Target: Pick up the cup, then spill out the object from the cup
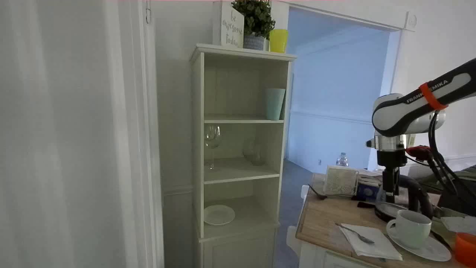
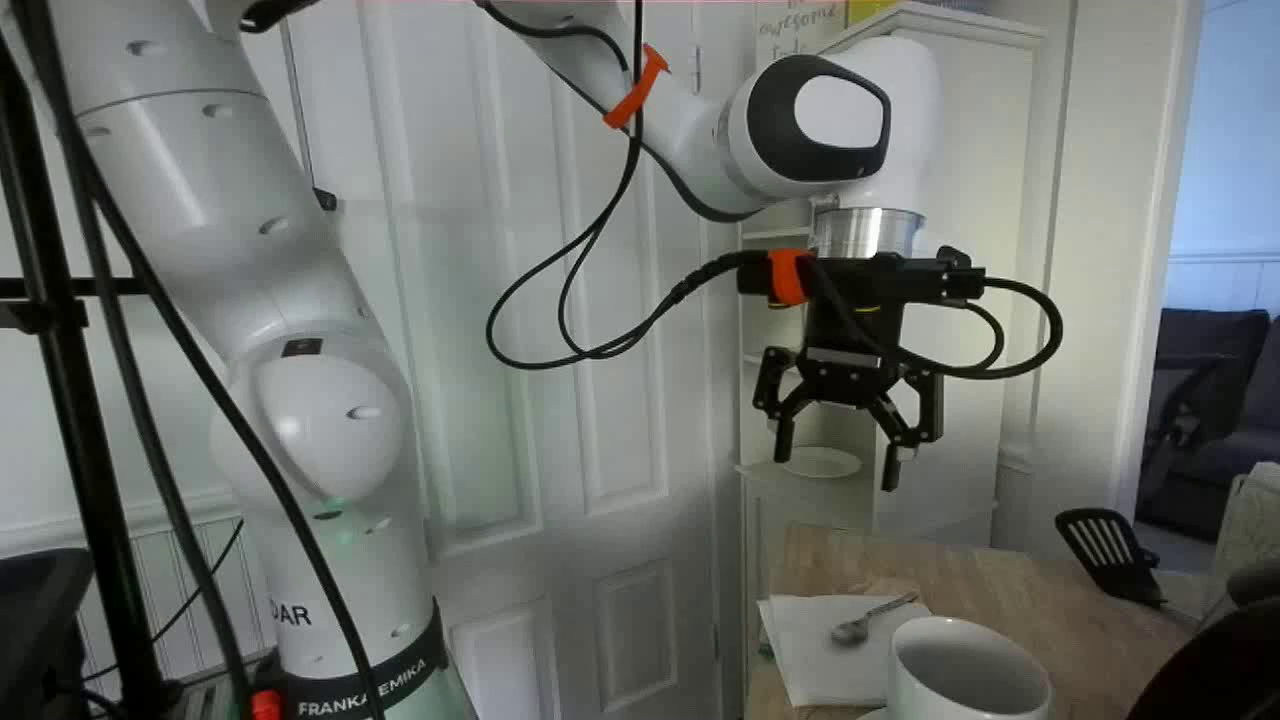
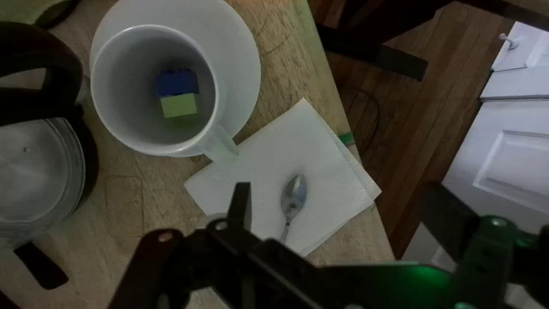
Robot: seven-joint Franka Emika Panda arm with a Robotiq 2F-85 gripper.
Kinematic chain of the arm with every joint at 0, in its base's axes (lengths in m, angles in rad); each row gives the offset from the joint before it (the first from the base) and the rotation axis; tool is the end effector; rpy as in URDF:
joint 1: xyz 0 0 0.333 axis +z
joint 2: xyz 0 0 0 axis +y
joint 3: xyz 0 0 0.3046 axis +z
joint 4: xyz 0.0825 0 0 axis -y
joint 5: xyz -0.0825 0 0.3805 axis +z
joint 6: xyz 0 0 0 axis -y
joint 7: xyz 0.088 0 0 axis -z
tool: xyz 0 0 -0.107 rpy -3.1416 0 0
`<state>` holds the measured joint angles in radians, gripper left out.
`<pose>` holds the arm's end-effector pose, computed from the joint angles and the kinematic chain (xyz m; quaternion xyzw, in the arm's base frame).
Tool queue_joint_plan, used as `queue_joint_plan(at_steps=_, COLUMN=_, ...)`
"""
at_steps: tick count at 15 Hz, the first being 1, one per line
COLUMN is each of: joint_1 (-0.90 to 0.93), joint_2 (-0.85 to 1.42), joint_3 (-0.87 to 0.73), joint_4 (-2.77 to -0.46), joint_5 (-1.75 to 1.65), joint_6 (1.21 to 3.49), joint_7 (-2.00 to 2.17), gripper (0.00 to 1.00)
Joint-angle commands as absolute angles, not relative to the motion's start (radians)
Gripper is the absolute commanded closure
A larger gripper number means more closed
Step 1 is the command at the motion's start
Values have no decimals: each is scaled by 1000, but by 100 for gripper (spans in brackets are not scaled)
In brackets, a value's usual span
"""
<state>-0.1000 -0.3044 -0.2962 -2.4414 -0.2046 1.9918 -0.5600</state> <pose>0.3884 -0.1755 0.3897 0.9862 0.1399 -0.0888 0.0065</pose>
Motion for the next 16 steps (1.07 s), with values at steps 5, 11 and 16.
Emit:
queue_joint_plan(at_steps=5, joint_1=-117, joint_2=-303, joint_3=-280, joint_4=-2440, joint_5=-199, joint_6=1990, joint_7=-564, gripper=0)
queue_joint_plan(at_steps=11, joint_1=-117, joint_2=-303, joint_3=-280, joint_4=-2440, joint_5=-199, joint_6=1990, joint_7=-564, gripper=0)
queue_joint_plan(at_steps=16, joint_1=-186, joint_2=-306, joint_3=-237, joint_4=-2457, joint_5=-299, joint_6=2137, joint_7=-243, gripper=0)
